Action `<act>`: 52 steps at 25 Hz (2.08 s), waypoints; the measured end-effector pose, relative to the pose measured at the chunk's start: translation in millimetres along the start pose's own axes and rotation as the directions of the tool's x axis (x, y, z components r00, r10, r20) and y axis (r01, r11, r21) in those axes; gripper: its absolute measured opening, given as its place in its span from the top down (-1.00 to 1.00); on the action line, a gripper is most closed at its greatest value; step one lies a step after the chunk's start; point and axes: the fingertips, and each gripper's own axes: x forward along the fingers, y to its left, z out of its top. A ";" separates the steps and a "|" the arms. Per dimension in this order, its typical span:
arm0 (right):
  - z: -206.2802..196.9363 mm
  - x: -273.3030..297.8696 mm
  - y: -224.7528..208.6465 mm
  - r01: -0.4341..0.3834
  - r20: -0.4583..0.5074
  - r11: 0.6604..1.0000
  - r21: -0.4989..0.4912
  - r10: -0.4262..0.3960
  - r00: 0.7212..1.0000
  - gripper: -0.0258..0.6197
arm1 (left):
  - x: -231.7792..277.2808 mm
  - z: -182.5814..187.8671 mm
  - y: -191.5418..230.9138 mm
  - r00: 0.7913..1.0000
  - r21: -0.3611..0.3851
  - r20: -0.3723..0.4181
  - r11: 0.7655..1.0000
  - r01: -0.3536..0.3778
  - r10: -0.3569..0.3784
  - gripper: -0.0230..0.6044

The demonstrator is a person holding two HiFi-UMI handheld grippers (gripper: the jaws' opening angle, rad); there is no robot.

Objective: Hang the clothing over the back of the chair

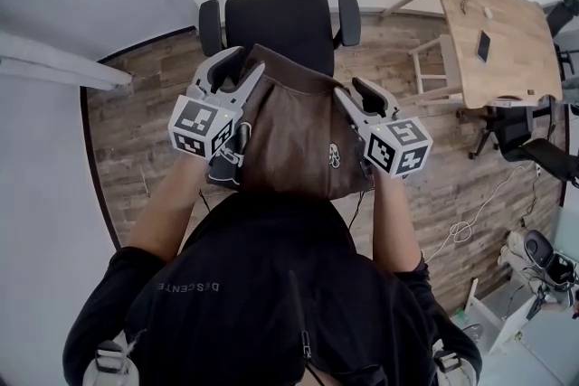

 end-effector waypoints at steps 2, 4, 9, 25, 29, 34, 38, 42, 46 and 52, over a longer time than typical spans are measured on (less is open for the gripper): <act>-1.1 0.4 -1.3 0.005 0.001 1.000 0.004 -0.005 1.000 0.30 | -0.9 0.3 4.5 1.000 -0.003 0.003 1.000 -0.013 0.013 0.27; -1.3 -0.9 -0.7 0.007 0.001 1.000 0.007 -0.007 1.000 0.29 | -2.5 2.0 5.9 1.000 -0.008 0.006 1.000 -0.015 0.015 0.26; 3.8 -8.2 7.1 0.015 0.018 1.000 0.003 -0.015 1.000 0.28 | -8.9 9.7 2.0 1.000 -0.004 0.025 1.000 -0.004 0.004 0.26; 11.4 -59.6 72.7 0.143 0.152 0.989 -0.038 -0.135 0.979 0.30 | -71.1 27.7 -27.0 0.988 0.057 0.084 0.991 0.122 -0.127 0.26; 12.6 -80.6 93.7 0.191 0.210 0.980 -0.045 -0.178 0.961 0.31 | -89.8 37.8 -37.1 0.978 0.070 0.120 0.984 0.164 -0.171 0.26; 4.7 -110.2 113.9 0.224 0.251 0.974 -0.038 -0.208 0.946 0.33 | -106.0 42.0 -61.2 0.964 0.073 0.140 0.973 0.218 -0.227 0.27; -4.2 -128.0 122.5 0.234 0.259 0.972 -0.038 -0.216 0.941 0.35 | -116.0 41.9 -79.8 0.954 0.068 0.158 0.967 0.246 -0.254 0.32; -9.9 -140.5 129.7 0.224 0.270 0.973 -0.051 -0.203 0.941 0.38 | -124.4 39.9 -97.7 0.949 0.065 0.162 0.963 0.262 -0.269 0.34; -19.6 -151.1 140.6 0.187 0.276 0.979 -0.086 -0.156 0.948 0.42 | -136.5 36.5 -118.3 0.949 0.063 0.167 0.963 0.262 -0.269 0.38; -33.7 -168.5 161.0 0.081 0.264 0.982 -0.170 -0.033 0.964 0.69 | -154.3 34.4 -157.6 0.953 0.059 0.181 0.970 0.236 -0.243 0.45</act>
